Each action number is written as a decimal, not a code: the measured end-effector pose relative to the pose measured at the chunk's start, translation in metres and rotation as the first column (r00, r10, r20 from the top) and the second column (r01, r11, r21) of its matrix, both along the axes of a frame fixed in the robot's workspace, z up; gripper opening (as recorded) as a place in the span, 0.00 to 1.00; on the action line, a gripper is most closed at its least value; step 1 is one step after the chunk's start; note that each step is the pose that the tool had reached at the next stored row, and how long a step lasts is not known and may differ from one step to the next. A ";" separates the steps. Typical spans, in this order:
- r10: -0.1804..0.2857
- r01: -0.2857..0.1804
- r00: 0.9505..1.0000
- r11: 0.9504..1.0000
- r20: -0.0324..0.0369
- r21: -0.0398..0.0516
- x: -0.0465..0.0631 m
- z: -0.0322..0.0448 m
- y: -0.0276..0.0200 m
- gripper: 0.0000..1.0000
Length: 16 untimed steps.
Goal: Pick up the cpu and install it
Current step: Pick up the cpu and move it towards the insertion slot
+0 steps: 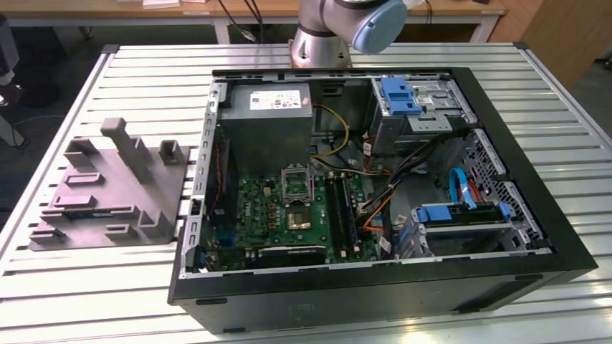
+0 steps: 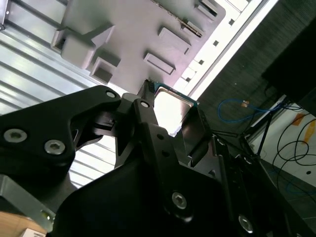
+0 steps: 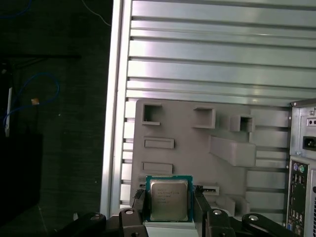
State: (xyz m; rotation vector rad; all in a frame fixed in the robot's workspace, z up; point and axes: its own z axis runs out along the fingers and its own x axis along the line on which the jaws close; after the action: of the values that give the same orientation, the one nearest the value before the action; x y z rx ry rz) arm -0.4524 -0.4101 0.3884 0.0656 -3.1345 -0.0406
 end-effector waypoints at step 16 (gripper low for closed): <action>0.000 0.000 1.000 1.000 0.000 0.000 0.018 -0.0018 0.0000 0.47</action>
State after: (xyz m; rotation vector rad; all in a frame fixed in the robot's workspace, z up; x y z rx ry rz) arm -0.4348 -0.4101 0.3866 0.0657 -3.1344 -0.0405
